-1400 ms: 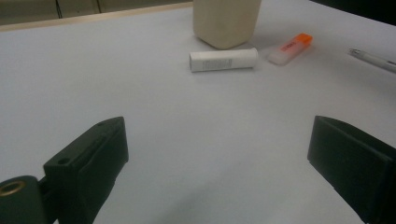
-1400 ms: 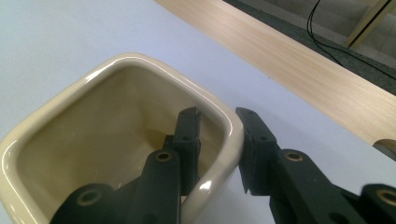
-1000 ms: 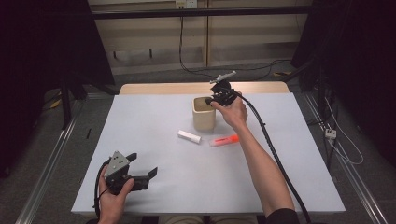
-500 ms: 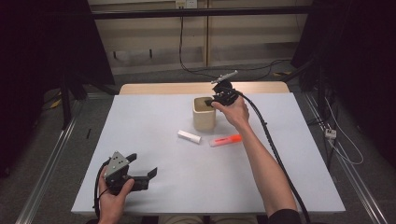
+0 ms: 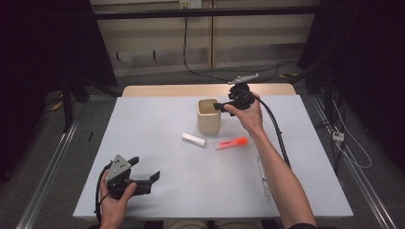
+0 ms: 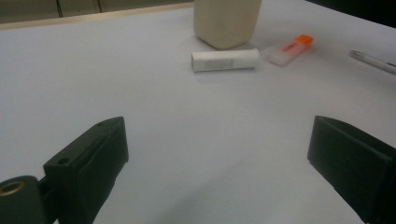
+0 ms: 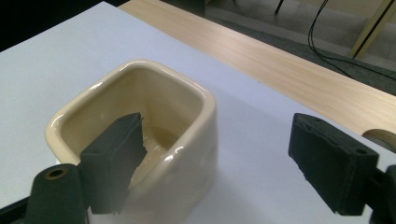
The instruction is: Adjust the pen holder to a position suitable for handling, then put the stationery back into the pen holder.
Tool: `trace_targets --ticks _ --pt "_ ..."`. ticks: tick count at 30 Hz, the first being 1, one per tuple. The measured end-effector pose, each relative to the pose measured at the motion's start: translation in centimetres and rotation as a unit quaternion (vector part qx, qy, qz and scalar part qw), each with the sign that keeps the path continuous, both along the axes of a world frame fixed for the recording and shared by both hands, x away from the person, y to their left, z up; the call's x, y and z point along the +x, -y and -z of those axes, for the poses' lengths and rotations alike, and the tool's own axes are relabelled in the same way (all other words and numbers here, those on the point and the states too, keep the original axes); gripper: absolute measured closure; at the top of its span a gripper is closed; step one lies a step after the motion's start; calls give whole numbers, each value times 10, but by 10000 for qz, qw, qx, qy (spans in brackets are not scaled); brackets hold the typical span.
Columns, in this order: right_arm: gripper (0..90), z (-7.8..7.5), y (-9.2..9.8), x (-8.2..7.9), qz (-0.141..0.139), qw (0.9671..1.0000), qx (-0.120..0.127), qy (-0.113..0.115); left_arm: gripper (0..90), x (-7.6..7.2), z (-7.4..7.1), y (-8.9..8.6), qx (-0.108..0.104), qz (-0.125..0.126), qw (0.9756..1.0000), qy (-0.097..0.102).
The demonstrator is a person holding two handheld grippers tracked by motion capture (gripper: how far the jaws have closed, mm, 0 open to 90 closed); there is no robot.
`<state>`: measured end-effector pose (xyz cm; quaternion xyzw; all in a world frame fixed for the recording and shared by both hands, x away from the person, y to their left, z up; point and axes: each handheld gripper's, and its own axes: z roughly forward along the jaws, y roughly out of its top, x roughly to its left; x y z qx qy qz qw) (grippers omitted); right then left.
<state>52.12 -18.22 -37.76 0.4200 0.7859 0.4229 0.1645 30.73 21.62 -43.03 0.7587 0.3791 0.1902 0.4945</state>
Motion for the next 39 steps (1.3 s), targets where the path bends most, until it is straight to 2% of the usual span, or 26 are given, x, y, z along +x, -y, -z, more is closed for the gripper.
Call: trace_targets --ticks 5,12,21,30,39 --pt "128 -4 6 -7 91 9999 30 70 51 -2 -1 -2 -5 -33 10000 31" --pt "122 -4 16 -19 58 9998 64 162 50 0 2 1 20 -33 10000 -30" --pt "79 -11 23 -32 6 9998 -49 181 51 -2 3 -2 -57 -22 9999 -96" --pt "87 2 24 -53 -161 9996 83 200 50 -4 1 -2 -16 -7 10000 -50" --pt "114 8 28 -71 -168 9996 82 210 51 -3 2 -2 44 -69 10000 -41"
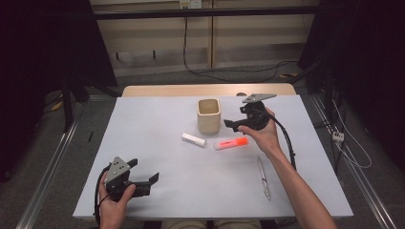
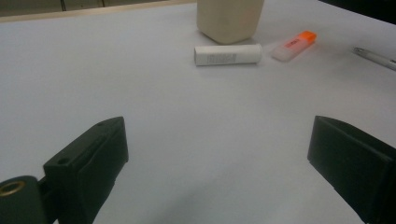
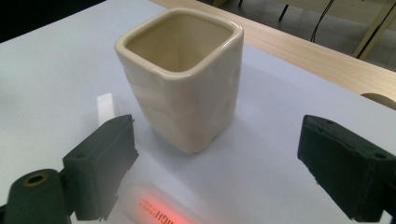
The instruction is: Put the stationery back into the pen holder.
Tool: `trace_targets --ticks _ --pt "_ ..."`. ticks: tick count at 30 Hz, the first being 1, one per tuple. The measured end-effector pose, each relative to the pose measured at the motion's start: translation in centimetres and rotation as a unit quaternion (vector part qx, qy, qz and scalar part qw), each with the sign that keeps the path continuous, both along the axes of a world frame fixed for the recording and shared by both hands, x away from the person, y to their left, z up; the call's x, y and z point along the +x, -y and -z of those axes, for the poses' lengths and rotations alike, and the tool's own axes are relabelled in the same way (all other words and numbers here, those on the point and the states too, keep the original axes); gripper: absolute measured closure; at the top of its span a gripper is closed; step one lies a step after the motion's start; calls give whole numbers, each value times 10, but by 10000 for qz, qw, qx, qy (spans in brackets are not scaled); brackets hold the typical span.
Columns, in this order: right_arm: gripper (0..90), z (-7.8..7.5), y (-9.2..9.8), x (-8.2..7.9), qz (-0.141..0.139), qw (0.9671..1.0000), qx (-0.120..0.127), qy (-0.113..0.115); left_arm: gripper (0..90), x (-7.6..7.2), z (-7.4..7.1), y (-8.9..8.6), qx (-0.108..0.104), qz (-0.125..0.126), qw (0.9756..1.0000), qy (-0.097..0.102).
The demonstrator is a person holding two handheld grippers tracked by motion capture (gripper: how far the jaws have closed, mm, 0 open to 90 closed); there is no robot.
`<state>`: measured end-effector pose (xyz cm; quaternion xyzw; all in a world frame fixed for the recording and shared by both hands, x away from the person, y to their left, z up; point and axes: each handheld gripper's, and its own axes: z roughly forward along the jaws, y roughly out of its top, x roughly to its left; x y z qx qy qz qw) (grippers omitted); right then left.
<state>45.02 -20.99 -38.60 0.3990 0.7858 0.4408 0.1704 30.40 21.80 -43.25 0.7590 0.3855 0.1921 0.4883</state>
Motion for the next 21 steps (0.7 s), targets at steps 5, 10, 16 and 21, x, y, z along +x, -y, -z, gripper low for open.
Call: trace_targets --ticks 5,10,16,21 --pt "119 1 5 -8 -8 9999 35 -128 51 1 -1 0 56 20 10000 62" --pt "143 1 12 -21 44 9999 68 -138 51 -1 -1 0 44 60 9999 73" --pt "204 0 19 -43 55 9999 -14 -123 50 -1 -2 0 -12 81 9999 94" --pt "308 4 27 -61 -77 9996 6 -278 50 -2 -2 -1 32 64 9999 91"
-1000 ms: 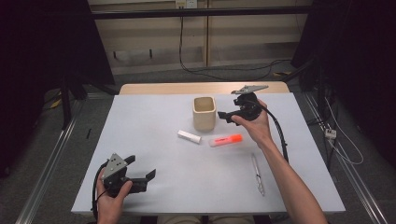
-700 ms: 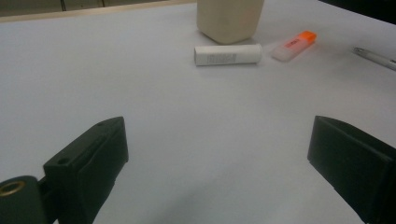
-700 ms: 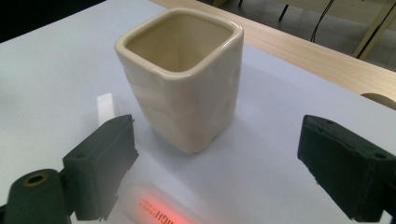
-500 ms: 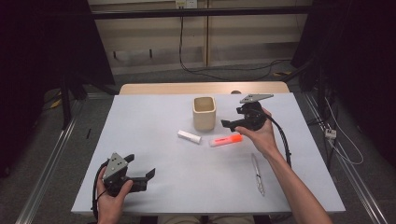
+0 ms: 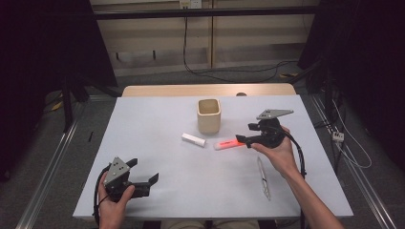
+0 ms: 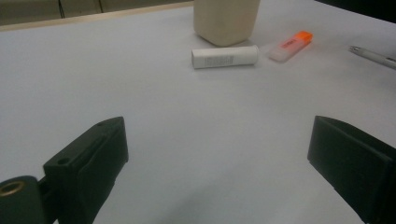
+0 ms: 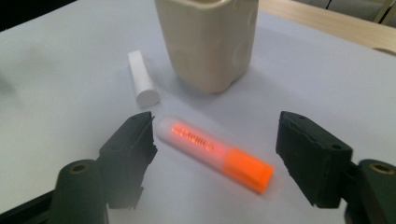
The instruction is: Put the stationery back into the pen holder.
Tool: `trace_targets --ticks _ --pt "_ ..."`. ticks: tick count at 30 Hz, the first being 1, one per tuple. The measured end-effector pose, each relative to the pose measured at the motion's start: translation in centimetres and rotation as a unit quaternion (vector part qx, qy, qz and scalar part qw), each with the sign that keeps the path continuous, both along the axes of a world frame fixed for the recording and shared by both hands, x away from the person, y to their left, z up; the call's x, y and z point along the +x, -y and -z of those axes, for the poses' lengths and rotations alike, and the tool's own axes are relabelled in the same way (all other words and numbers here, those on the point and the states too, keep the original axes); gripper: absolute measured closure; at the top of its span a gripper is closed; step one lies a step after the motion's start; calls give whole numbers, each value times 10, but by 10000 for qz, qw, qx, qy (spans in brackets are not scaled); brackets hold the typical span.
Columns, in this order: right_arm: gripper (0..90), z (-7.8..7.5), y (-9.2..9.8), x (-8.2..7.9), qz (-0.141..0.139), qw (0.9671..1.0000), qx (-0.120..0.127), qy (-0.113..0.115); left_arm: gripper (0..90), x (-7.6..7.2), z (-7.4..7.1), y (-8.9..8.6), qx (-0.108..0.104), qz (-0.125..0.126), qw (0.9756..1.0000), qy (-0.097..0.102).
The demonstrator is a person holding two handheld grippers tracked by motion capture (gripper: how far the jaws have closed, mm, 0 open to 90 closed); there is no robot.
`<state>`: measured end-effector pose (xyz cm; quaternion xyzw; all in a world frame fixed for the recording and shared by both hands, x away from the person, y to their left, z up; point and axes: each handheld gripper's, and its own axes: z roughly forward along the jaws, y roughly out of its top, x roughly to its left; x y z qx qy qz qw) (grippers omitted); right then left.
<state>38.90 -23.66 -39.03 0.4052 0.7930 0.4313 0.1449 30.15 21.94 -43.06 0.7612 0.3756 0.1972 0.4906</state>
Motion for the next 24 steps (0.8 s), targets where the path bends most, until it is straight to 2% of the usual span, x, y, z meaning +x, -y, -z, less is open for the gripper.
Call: trace_targets --ticks 4,5,14,20,24 --pt "399 6 5 -16 -58 9998 164 -93 50 0 0 0 -13 -40 10000 -29" --pt "417 8 6 -19 -86 9997 173 -137 50 0 0 0 38 -31 10000 -24" --pt "560 19 10 -46 -167 9988 -47 -459 50 1 1 1 94 9 10000 -18" --pt "734 25 18 -59 -104 9977 -142 -660 51 0 2 2 79 4 9999 -70" --pt "844 26 23 -69 -130 9975 -152 -675 51 0 2 2 79 19 10000 -49"
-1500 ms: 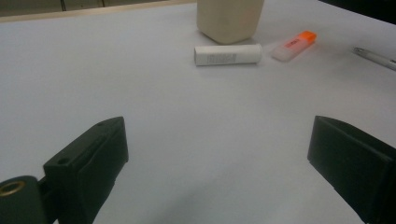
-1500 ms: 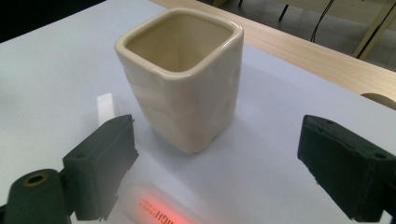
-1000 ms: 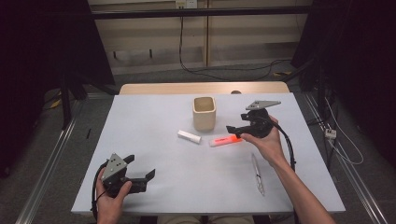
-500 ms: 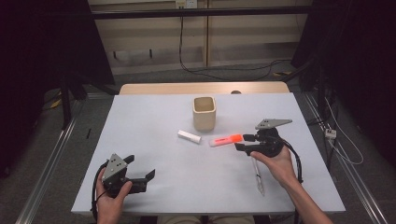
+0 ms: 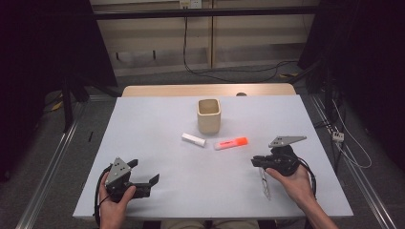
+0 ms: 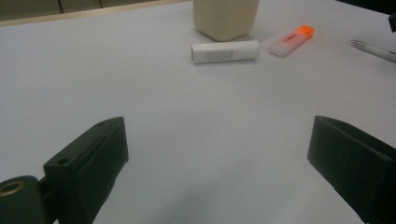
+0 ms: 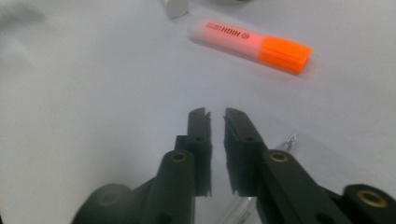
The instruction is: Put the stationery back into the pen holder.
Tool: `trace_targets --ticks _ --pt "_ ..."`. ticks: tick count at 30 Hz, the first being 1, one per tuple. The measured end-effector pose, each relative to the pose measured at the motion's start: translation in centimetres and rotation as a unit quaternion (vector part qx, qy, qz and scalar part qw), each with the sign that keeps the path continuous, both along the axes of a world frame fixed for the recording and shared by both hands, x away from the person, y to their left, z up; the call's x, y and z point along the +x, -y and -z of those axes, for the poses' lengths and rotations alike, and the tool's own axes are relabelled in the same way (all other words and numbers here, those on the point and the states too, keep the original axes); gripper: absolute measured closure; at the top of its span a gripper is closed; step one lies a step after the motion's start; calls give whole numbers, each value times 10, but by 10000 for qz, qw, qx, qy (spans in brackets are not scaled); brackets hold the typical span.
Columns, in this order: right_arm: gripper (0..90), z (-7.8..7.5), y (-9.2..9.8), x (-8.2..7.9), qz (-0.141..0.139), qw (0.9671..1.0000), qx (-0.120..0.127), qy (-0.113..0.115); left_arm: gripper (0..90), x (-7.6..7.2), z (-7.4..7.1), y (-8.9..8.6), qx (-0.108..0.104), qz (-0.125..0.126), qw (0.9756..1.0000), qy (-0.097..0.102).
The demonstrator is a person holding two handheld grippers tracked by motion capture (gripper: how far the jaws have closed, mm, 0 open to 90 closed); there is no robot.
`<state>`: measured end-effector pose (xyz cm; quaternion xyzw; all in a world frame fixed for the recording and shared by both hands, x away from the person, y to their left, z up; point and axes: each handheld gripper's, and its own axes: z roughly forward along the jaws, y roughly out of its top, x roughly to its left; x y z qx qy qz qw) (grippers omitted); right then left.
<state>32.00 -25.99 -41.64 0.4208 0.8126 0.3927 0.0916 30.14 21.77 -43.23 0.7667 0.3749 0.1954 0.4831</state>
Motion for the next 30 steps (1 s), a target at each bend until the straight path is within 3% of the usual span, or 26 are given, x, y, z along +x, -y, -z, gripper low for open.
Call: trace_targets --ticks 2,6,11,20,26,30 --pt "900 2 1 -5 -19 10000 2 -21 51 0 0 0 22 -26 10000 0" --pt "900 9 -3 -13 -50 9999 12 -136 51 -1 -1 1 37 -10 10000 16" --pt "900 20 -9 -17 -193 9989 -214 -379 51 -1 -1 1 32 25 10000 40" --pt "900 22 -10 -28 -445 9959 -331 -721 51 0 -1 2 33 32 10000 23" --pt "900 21 -7 -34 -546 9944 -272 -862 51 2 -1 6 22 58 10000 0" --pt "900 22 -5 -40 -650 9928 -365 -936 54 4 0 8 22 110 9999 -41"
